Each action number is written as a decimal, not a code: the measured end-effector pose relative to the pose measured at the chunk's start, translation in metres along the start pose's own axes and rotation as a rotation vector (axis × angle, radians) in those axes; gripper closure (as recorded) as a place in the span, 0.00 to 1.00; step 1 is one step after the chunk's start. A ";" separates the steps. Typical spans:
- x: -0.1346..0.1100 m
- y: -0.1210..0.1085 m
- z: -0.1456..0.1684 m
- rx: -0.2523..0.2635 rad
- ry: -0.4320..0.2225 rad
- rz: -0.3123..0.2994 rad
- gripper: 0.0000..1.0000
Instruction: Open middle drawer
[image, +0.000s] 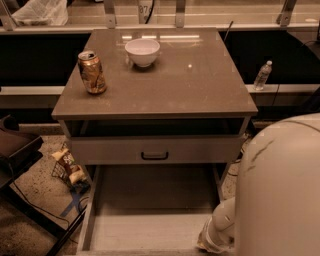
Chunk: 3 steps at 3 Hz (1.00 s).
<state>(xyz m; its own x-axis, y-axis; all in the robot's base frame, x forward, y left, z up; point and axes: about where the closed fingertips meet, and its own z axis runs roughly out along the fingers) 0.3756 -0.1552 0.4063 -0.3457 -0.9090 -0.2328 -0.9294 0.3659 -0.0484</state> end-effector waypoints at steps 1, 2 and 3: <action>0.000 0.000 0.000 -0.001 0.000 0.000 0.82; 0.000 0.001 0.000 -0.001 0.000 -0.001 0.59; 0.000 0.001 0.000 -0.002 0.000 -0.002 0.35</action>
Offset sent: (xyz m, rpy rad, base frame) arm -0.0002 0.0002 -0.0001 0.0002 0.0004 0.0005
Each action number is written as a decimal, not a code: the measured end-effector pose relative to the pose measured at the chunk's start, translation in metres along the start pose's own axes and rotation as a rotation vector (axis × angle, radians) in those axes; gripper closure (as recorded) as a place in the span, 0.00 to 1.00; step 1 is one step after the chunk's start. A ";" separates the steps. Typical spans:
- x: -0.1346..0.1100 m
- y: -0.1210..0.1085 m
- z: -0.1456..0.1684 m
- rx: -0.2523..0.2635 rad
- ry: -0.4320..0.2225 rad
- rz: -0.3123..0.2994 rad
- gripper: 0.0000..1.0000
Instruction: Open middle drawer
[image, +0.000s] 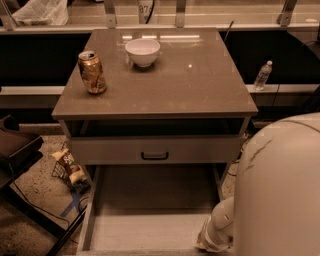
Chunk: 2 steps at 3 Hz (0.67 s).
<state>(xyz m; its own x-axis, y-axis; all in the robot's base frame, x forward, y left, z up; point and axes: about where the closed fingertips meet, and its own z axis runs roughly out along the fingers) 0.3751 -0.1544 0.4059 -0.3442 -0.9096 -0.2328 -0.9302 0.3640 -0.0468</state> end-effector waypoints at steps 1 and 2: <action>0.000 0.000 0.000 -0.001 0.000 -0.001 0.13; 0.000 0.000 0.000 -0.001 0.000 -0.001 0.00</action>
Offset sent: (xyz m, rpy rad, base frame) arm -0.0001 0.0003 -0.0001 0.0002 0.0004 0.0007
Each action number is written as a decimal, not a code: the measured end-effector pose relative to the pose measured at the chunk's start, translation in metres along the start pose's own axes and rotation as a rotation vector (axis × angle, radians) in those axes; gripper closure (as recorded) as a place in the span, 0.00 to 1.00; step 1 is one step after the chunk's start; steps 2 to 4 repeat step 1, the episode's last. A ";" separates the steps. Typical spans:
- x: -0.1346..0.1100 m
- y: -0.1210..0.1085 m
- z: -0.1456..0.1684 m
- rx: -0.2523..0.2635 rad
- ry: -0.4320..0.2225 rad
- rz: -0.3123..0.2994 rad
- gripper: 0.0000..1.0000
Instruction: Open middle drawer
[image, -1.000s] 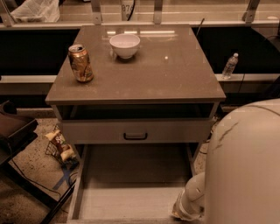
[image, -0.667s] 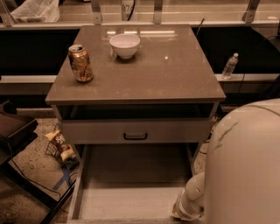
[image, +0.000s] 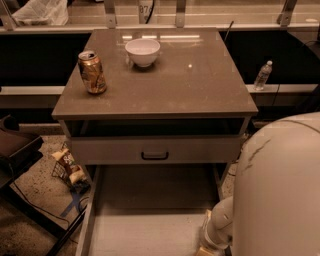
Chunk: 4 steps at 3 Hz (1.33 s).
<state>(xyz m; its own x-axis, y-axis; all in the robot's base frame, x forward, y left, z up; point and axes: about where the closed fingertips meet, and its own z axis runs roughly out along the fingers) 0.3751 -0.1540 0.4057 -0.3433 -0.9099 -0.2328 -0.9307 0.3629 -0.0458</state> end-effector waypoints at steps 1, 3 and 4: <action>0.000 0.000 0.000 0.000 0.000 0.000 0.00; 0.000 0.000 0.000 0.000 0.000 0.000 0.00; 0.000 0.000 0.000 0.000 0.000 0.000 0.00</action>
Offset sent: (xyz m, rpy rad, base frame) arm 0.0000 0.0000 0.0000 0.0000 0.0000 0.0000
